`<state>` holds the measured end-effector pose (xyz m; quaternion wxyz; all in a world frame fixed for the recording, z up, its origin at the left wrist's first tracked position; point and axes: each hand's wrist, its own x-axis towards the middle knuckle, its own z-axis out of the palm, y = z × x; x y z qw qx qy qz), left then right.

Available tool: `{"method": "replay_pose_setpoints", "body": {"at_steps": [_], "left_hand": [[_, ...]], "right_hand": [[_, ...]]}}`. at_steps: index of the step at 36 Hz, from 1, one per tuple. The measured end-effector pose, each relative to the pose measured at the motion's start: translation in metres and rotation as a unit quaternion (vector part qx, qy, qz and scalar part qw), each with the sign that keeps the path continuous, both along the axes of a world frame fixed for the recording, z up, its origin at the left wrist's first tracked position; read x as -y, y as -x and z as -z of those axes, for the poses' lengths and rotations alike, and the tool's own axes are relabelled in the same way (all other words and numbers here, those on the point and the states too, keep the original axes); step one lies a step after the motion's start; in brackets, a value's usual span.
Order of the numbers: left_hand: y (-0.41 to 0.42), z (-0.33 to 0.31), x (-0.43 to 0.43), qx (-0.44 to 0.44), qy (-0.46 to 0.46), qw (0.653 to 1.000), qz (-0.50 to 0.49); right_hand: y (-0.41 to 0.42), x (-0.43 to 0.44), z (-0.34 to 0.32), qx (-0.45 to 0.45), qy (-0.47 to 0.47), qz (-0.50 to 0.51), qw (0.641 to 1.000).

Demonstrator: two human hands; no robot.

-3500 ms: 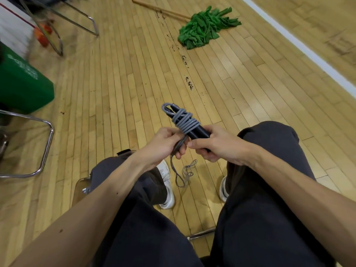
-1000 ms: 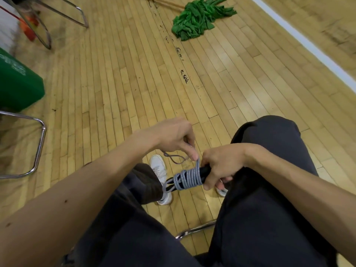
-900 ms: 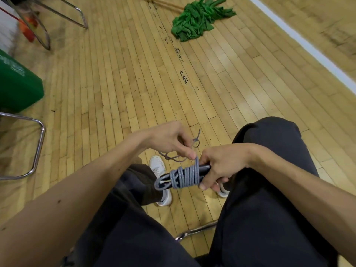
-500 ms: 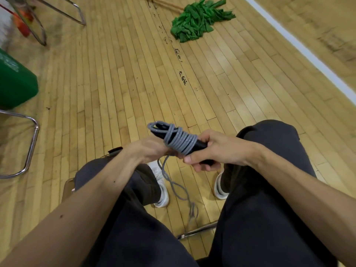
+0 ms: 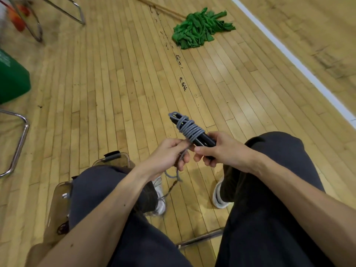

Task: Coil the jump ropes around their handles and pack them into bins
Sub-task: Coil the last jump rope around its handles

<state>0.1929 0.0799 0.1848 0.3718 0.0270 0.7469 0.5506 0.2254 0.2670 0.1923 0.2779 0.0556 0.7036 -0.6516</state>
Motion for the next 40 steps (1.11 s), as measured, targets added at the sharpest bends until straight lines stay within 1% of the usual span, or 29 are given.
{"method": "replay_pose_setpoints", "body": {"at_steps": [2, 6, 11, 15, 19, 25, 31, 35, 38, 40], "left_hand": [[-0.002, 0.002, 0.000, -0.008, 0.003, 1.000, 0.009], [-0.002, 0.003, 0.001, 0.009, -0.026, 1.000, 0.000], [-0.003, 0.007, 0.001, 0.045, -0.043, 0.998, -0.017], [-0.002, 0.008, 0.000, 0.048, -0.034, 0.998, -0.027], [-0.003, 0.007, 0.000, 0.047, -0.029, 0.998, -0.021], [-0.008, 0.003, 0.001, 0.056, -0.036, 0.998, -0.013], [-0.014, -0.002, 0.001, 0.044, -0.028, 0.999, -0.002], [-0.020, -0.006, 0.004, 0.027, -0.002, 1.000, 0.010], [-0.032, -0.011, 0.008, 0.006, 0.050, 0.998, 0.047], [-0.041, -0.016, 0.013, -0.038, 0.089, 0.993, 0.067]], "right_hand": [[0.002, 0.002, 0.005, -0.006, -0.032, 0.025, 0.999], [0.007, 0.001, 0.010, -0.012, -0.048, 0.065, 0.997], [0.008, 0.005, 0.016, -0.071, -0.126, 0.067, 0.987], [0.012, 0.003, 0.020, -0.101, -0.159, 0.091, 0.978], [0.013, 0.006, 0.023, -0.131, -0.199, 0.094, 0.967], [0.014, 0.005, 0.024, -0.163, -0.206, 0.140, 0.955], [0.014, 0.001, 0.019, -0.186, -0.198, 0.168, 0.948], [0.014, -0.002, 0.020, -0.191, -0.212, 0.185, 0.940], [0.020, -0.013, 0.018, -0.184, -0.212, 0.258, 0.925], [0.023, -0.021, 0.015, -0.166, -0.209, 0.292, 0.918]]}}
